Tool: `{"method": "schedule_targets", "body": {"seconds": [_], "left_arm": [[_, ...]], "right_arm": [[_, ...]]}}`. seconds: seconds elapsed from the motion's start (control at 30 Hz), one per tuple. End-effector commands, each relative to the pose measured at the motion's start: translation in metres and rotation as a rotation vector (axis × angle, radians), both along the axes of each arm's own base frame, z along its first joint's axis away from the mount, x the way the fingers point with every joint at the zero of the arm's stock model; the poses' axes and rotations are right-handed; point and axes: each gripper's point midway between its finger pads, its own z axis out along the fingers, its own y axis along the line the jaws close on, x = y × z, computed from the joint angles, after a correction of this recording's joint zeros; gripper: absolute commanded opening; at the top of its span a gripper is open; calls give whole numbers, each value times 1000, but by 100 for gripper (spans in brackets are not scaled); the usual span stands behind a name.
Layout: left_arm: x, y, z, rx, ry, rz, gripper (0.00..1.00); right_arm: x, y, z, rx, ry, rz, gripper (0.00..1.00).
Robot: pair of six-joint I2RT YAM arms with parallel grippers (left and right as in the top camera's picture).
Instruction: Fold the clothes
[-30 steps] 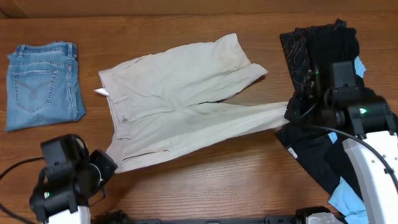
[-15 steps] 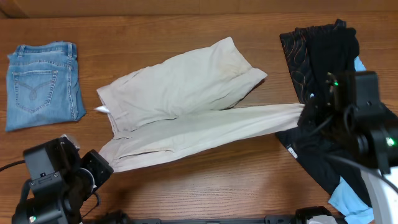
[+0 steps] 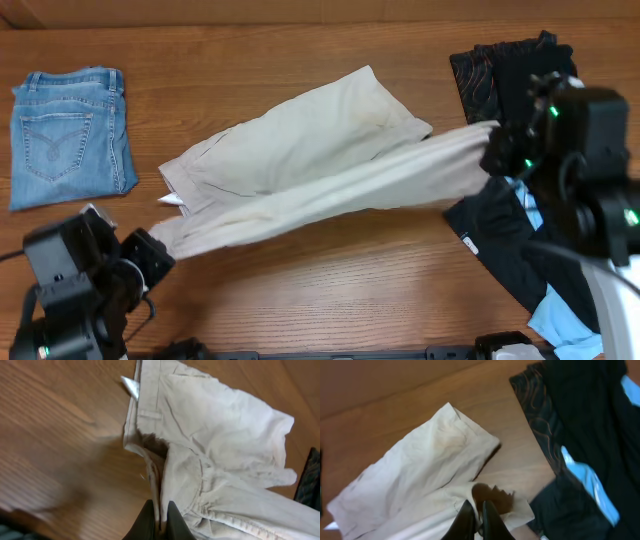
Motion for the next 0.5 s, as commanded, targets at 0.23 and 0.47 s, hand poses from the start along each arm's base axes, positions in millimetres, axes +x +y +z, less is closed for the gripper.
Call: {"method": "schedule_targets", "body": {"seconds": [0.23,0.47], "left_arm": [[39,61,-37,135,156,159,4],[77,75,-75,95,238,170,4]], "right_arm": [[106,-33,-45,-228,-7,-80,4],[160,-17,-71,-194,-68,-24,4]]}}
